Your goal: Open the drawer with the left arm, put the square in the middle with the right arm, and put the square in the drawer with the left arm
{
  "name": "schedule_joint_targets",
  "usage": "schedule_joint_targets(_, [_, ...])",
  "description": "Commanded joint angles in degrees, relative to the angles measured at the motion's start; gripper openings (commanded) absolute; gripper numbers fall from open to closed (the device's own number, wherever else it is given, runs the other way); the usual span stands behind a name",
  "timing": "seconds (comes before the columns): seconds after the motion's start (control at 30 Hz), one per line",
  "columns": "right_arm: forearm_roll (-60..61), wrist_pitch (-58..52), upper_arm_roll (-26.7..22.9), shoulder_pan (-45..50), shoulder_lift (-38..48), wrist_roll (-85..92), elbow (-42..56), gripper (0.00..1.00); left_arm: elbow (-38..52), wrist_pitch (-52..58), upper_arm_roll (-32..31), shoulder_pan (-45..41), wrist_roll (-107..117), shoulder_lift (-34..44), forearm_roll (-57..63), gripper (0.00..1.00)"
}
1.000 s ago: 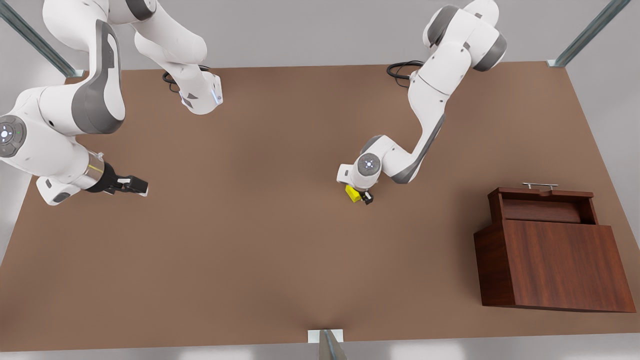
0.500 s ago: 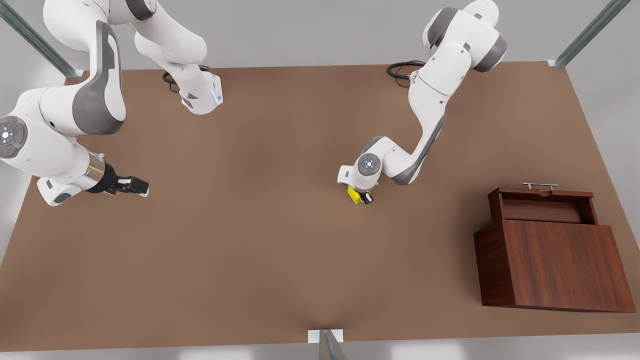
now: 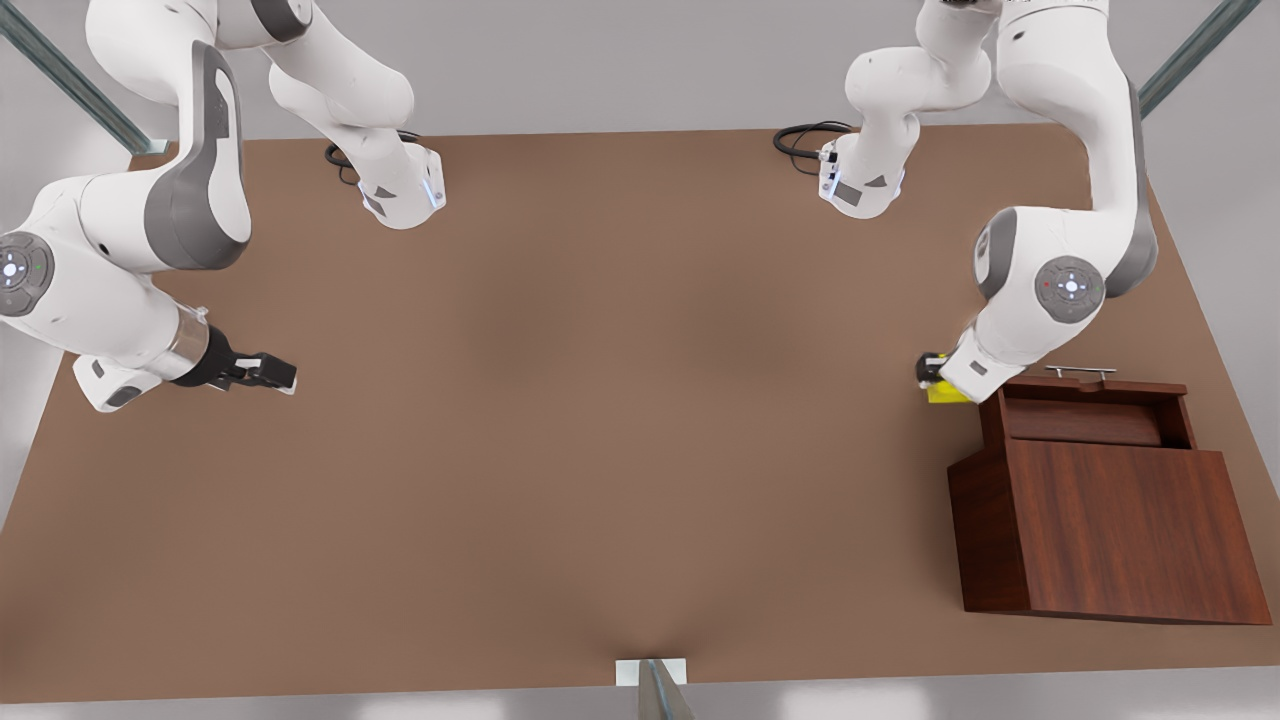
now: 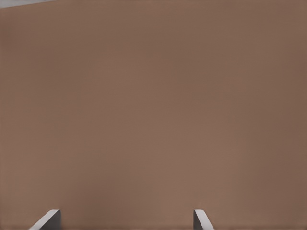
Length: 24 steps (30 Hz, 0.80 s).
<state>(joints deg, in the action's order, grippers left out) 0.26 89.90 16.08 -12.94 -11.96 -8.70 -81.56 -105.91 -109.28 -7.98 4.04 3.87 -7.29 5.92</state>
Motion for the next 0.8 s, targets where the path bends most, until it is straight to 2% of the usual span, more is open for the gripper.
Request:
schedule_joint_targets(0.0, [0.00, 0.01, 0.01, 0.02, 0.00, -0.09, 0.00, 1.00, 0.00, 0.04, -0.02, 0.79, -0.97, -0.09, -0.91, 0.61])
schedule_joint_targets(0.2, [0.00, 0.18, 0.01, 0.11, 0.00, -0.18, -0.09, 1.00, -0.09, -7.43, 0.07, 13.89, -11.60, -4.48, -0.55, 0.61])
schedule_joint_targets(0.27, [0.00, 0.18, 0.01, 0.11, 0.00, -0.18, -0.09, 1.00, -0.09, -7.52, 0.16, 15.74, -12.13, -5.63, -0.38, 0.63])
schedule_joint_targets(0.33, [0.00, 0.18, 0.01, 0.02, 0.00, -0.18, 0.00, 1.00, -0.09, -10.41, 3.76, 16.26, -14.50, -7.03, -0.47, 0.63])
schedule_joint_targets(0.47, [0.00, -0.08, 0.01, -0.07, 0.09, -0.18, 0.09, 1.00, 1.93, -12.44, 4.03, 18.11, -15.82, -9.49, -0.38, 0.63])
schedule_joint_targets(0.5, [0.00, -0.08, 0.01, -0.07, 0.09, -0.18, 0.09, 1.00, 2.28, -12.53, 4.03, 18.20, -15.83, -9.84, -0.38, 0.67])
schedule_joint_targets(0.53, [0.00, 0.01, 0.01, -0.07, 0.09, -0.26, 0.09, 1.00, 2.90, -12.53, 4.03, 18.20, -15.91, -10.02, -0.47, 0.92])
schedule_joint_targets(0.57, [0.00, 0.01, 0.09, -0.07, 0.09, -0.18, 0.00, 1.00, 3.51, -12.53, 4.11, 18.20, -15.82, -10.11, -0.38, 1.00])
schedule_joint_targets(0.77, [0.00, 0.27, 0.01, 0.02, 0.00, -0.35, -0.09, 1.00, 3.86, -12.71, 5.26, 18.20, -15.74, -11.16, -0.38, 1.00])
